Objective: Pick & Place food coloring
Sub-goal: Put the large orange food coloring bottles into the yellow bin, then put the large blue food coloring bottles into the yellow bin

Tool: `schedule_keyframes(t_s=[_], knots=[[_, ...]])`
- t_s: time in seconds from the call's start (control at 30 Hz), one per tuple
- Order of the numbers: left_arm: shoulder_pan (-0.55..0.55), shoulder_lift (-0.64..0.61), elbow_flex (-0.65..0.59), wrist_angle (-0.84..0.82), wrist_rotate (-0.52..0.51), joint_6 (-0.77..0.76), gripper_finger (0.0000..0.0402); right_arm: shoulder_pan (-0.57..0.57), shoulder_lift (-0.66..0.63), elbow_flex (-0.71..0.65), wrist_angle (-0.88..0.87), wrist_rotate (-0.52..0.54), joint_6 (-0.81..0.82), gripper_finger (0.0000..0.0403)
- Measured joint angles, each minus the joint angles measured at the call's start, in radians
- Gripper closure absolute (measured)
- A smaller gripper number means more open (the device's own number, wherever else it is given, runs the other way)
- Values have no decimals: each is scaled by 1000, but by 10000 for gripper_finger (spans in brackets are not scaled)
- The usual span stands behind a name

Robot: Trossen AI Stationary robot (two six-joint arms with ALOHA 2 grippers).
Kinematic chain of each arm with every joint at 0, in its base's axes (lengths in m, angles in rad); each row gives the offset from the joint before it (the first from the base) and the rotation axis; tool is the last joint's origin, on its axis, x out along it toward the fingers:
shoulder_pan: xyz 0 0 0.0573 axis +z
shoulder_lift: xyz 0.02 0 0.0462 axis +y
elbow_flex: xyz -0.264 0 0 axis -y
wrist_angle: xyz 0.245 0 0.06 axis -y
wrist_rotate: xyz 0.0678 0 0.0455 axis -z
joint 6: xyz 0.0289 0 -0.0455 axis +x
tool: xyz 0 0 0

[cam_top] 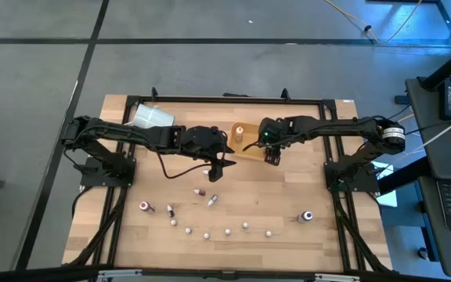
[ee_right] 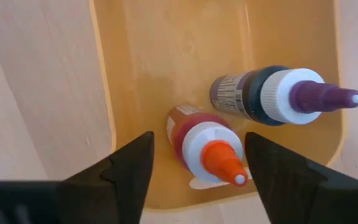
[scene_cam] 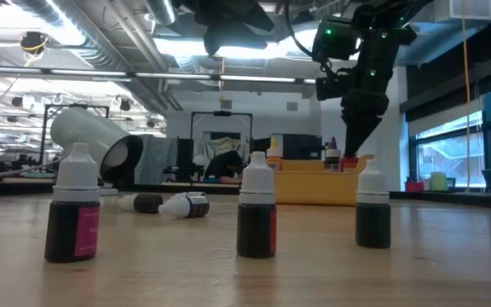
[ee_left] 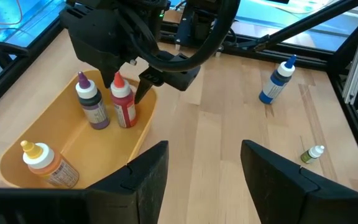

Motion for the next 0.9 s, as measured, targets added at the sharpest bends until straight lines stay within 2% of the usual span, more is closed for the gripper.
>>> schedule_keyframes(t_s=[0.2, 0.43, 0.57, 0.67, 0.73, 0.9], knots=[[0, 0, 0, 0, 0, 0, 207, 0, 1, 64, -69, 0, 3, 129], [0, 0, 0, 0, 0, 0, 207, 34, -35, 235, -197, 4, 13, 128], [0, 0, 0, 0, 0, 0, 207, 114, -95, 299, -227, -17, 52, 128], [0, 0, 0, 0, 0, 0, 206, 190, -157, 306, -235, -82, 105, 128], [0, 0, 0, 0, 0, 0, 206, 252, -193, 306, -243, -110, 174, 128], [0, 0, 0, 1, 0, 1, 207, 435, -241, 306, -286, -101, 356, 128]])
